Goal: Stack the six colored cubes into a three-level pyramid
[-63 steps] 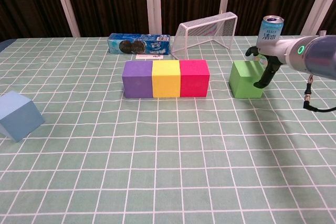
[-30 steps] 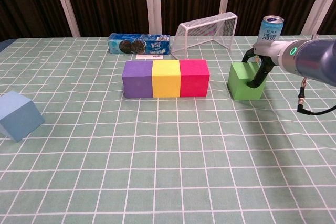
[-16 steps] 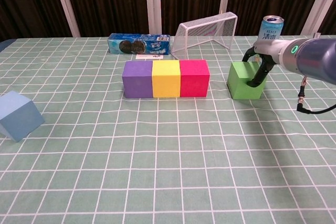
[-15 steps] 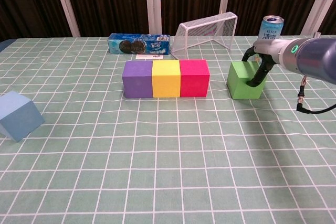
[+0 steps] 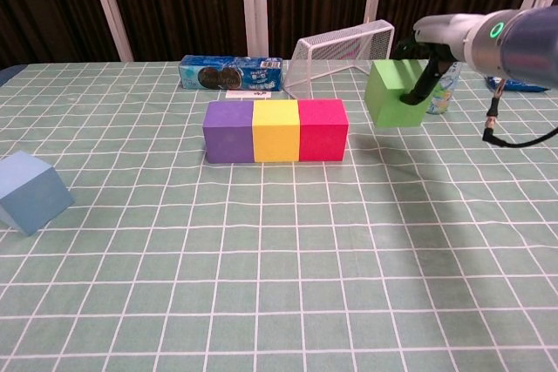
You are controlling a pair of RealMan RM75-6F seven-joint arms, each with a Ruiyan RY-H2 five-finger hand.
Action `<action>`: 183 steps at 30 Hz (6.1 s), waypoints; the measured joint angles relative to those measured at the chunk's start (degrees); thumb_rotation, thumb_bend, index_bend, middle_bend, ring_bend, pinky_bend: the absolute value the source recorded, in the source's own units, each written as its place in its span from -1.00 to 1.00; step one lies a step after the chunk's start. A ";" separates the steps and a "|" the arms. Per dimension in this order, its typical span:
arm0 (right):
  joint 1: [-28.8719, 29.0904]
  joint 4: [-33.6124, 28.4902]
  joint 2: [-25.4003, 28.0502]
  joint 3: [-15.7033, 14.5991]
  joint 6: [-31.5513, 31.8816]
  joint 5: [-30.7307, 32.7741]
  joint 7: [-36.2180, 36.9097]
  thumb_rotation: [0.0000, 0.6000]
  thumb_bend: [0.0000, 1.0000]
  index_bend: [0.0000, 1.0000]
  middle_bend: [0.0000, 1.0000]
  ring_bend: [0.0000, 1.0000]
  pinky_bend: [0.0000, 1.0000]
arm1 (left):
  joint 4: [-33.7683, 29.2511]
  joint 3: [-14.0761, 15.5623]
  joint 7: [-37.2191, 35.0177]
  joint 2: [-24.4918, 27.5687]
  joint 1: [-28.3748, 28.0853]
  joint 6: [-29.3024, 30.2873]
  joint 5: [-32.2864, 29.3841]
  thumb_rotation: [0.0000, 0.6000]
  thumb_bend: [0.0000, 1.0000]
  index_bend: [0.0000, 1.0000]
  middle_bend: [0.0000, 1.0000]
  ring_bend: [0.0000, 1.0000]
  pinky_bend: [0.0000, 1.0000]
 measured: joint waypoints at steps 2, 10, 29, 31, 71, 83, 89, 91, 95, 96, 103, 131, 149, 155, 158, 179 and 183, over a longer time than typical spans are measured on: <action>0.89 -1.43 1.00 0.75 0.71 0.76 -1.38 1.00 -0.23 -0.14 -0.85 -0.94 -1.00 | -0.08 -0.05 -0.18 0.08 -0.01 -0.11 -0.06 1.00 -0.91 -1.00 -1.00 -1.00 -0.96; 6.49 -6.05 3.23 4.00 4.33 6.87 -8.36 1.00 -0.23 -0.14 -0.85 -0.94 -1.00 | -0.11 -0.40 -0.80 0.24 -0.23 -0.64 -0.84 1.00 -0.91 -1.00 -1.00 -1.00 -0.96; 17.30 -1.35 -7.21 11.13 11.26 21.18 -10.84 1.00 -0.23 -0.14 -0.85 -0.94 -1.00 | 0.23 -0.68 -3.63 1.41 -0.37 -2.36 -1.65 1.00 -0.91 -1.00 -1.00 -1.00 -0.98; 18.06 0.47 -8.69 12.09 12.06 21.45 -10.14 1.00 -0.23 -0.14 -0.85 -0.94 -1.00 | 0.35 -0.63 -3.70 1.46 -0.38 -2.51 -1.66 1.00 -0.91 -1.00 -1.00 -1.00 -0.98; 19.74 11.92 -17.98 14.02 12.15 19.71 -14.46 1.00 -0.23 -0.14 -0.85 -0.94 -1.00 | 1.05 -0.80 -4.19 1.72 -0.85 -2.95 -3.34 1.00 -0.91 -1.00 -1.00 -1.00 -0.98; 19.38 12.69 -18.62 15.02 11.91 19.24 -15.60 1.00 -0.23 -0.14 -0.85 -0.94 -1.00 | 1.21 -0.70 -4.13 1.62 -0.95 -3.00 -3.38 1.00 -0.91 -1.00 -1.00 -1.00 -0.98; 19.24 12.96 -18.91 15.44 11.62 19.10 -16.07 1.00 -0.23 -0.14 -0.85 -0.94 -1.00 | 1.25 -0.75 -4.14 1.60 -0.98 -2.90 -3.49 1.00 -0.91 -1.00 -1.00 -1.00 -0.98; 19.27 13.02 -19.00 15.59 11.58 19.00 -16.24 1.00 -0.23 -0.14 -0.85 -0.94 -1.00 | 1.23 -0.76 -4.16 1.62 -0.98 -2.86 -3.49 1.00 -0.91 -1.00 -1.00 -1.00 -0.98; 19.27 13.21 -19.19 15.75 11.65 19.03 -16.67 1.00 -0.23 -0.14 -0.85 -0.94 -1.00 | 1.19 -0.67 -4.18 1.67 -0.96 -2.93 -3.42 1.00 -0.91 -1.00 -1.00 -1.00 -0.98; 19.23 13.31 -19.26 15.82 11.67 19.04 -16.72 1.00 -0.23 -0.14 -0.85 -0.94 -1.00 | 1.18 -0.65 -4.20 1.68 -0.96 -2.94 -3.38 1.00 -0.91 -1.00 -1.00 -1.00 -0.98; 18.93 13.78 -19.52 16.13 11.61 18.80 -16.81 1.00 -0.23 -0.14 -0.85 -0.94 -1.00 | 1.09 -0.67 -4.29 1.75 -0.91 -2.77 -3.22 1.00 -0.91 -1.00 -1.00 -1.00 -0.98; 18.80 13.47 -19.45 17.14 11.89 18.65 -18.65 1.00 -0.23 -0.14 -0.85 -0.94 -1.00 | 1.12 -0.47 -4.20 1.70 -0.94 -2.87 -3.14 1.00 -0.91 -1.00 -1.00 -1.00 -0.98; 18.23 13.56 -19.78 16.96 11.28 18.56 -18.37 1.00 -0.23 -0.31 -0.86 -0.94 -1.00 | 1.12 -0.41 -4.13 1.68 -0.97 -2.89 -3.13 1.00 -0.91 -1.00 -1.00 -1.00 -0.98; 18.08 13.46 -19.81 17.13 10.78 18.15 -17.79 1.00 -0.23 -0.62 -0.87 -0.94 -1.00 | 1.18 -0.41 -4.11 1.66 -0.98 -2.89 -3.22 1.00 -0.91 -1.00 -1.00 -1.00 -0.98; 18.01 13.34 -19.81 17.21 10.69 18.11 -17.59 1.00 -0.23 -0.90 -0.94 -0.97 -1.00 | 1.20 -0.41 -4.06 1.65 -1.01 -2.90 -3.19 1.00 -0.91 -1.00 -1.00 -1.00 -1.00; 16.55 5.53 -17.73 17.14 12.87 18.57 -17.55 1.00 -0.23 -1.00 -1.00 -1.00 -1.00 | 1.29 -0.47 -4.34 1.88 -0.96 -2.90 -3.18 1.00 -0.91 -1.00 -1.00 -1.00 -1.00; 14.06 -1.65 -14.97 17.10 14.39 17.39 -15.79 1.00 -0.23 -1.00 -1.00 -1.00 -1.00 | 1.20 -0.49 -4.47 2.01 -0.79 -2.59 -2.90 1.00 -0.91 -1.00 -1.00 -1.00 -1.00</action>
